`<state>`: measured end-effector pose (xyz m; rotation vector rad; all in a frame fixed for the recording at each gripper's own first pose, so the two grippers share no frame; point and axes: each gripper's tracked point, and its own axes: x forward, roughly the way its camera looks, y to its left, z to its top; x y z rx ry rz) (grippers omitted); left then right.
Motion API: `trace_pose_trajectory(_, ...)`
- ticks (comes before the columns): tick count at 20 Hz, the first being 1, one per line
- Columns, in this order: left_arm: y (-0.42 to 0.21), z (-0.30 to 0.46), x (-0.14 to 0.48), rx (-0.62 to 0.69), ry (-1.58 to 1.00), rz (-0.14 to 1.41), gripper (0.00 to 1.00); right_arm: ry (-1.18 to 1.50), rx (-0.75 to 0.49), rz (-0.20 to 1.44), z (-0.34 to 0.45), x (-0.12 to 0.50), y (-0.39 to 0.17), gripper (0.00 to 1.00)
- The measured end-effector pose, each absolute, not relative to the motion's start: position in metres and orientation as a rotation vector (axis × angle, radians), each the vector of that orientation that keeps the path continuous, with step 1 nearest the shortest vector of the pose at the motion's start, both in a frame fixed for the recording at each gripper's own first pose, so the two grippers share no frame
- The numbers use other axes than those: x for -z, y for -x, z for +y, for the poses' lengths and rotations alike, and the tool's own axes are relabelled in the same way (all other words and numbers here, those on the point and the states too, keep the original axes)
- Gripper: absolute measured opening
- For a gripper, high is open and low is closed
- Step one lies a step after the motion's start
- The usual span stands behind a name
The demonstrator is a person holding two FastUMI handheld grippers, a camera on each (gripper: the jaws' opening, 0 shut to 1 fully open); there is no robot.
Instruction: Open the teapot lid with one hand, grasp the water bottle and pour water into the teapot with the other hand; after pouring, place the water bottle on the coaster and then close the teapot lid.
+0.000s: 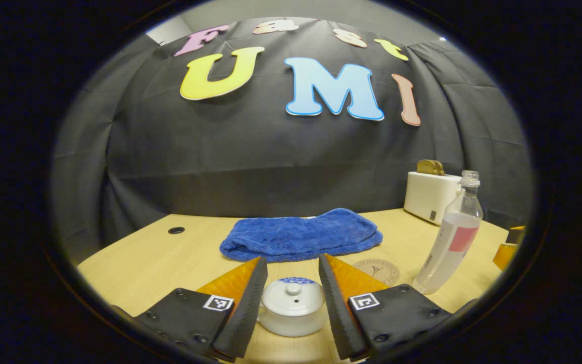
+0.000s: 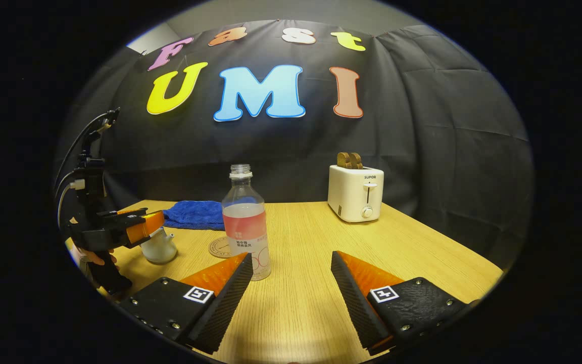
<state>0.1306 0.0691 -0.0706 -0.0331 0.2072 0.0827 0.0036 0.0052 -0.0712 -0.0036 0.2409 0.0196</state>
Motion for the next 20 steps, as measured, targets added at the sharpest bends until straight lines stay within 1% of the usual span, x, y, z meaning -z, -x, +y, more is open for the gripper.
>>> trace_pose_trajectory(1,-0.132,0.067,0.072,-0.075,0.033,0.214,0.69,0.002,-0.019,0.244,0.005,0.072,-0.004,0.97)
trace_pose_trajectory(3,-0.134,0.066,0.080,-0.075,0.027,0.234,0.55,-0.002,-0.018,0.250,0.004,0.075,-0.005,0.97)
trace_pose_trajectory(4,-0.134,0.067,0.080,-0.080,0.022,0.239,0.53,-0.003,-0.018,0.252,0.003,0.077,-0.005,0.97)
trace_pose_trajectory(7,-0.138,0.073,0.083,-0.106,0.009,0.233,0.53,-0.010,-0.013,0.262,0.001,0.080,-0.006,0.97)
trace_pose_trajectory(8,-0.135,0.072,0.080,-0.103,0.019,0.227,0.35,-0.014,-0.013,0.264,0.000,0.082,-0.006,0.97)
trace_pose_trajectory(12,-0.136,0.072,0.080,-0.093,0.012,0.234,0.34,-0.023,-0.014,0.273,0.000,0.086,-0.007,0.97)
trace_pose_trajectory(13,-0.132,0.069,0.072,-0.085,0.014,0.220,0.24,-0.024,-0.015,0.275,0.000,0.086,-0.007,0.97)
trace_pose_trajectory(14,-0.137,0.069,0.077,-0.091,0.018,0.216,0.15,-0.024,-0.016,0.275,0.000,0.086,-0.007,0.97)
trace_pose_trajectory(17,-0.140,0.069,0.078,-0.091,-0.009,0.225,0.15,-0.022,-0.015,0.272,0.000,0.086,-0.008,0.97)
trace_pose_trajectory(20,-0.140,0.070,0.075,-0.075,0.030,0.212,0.15,-0.025,-0.022,0.279,0.002,0.090,-0.009,0.97)
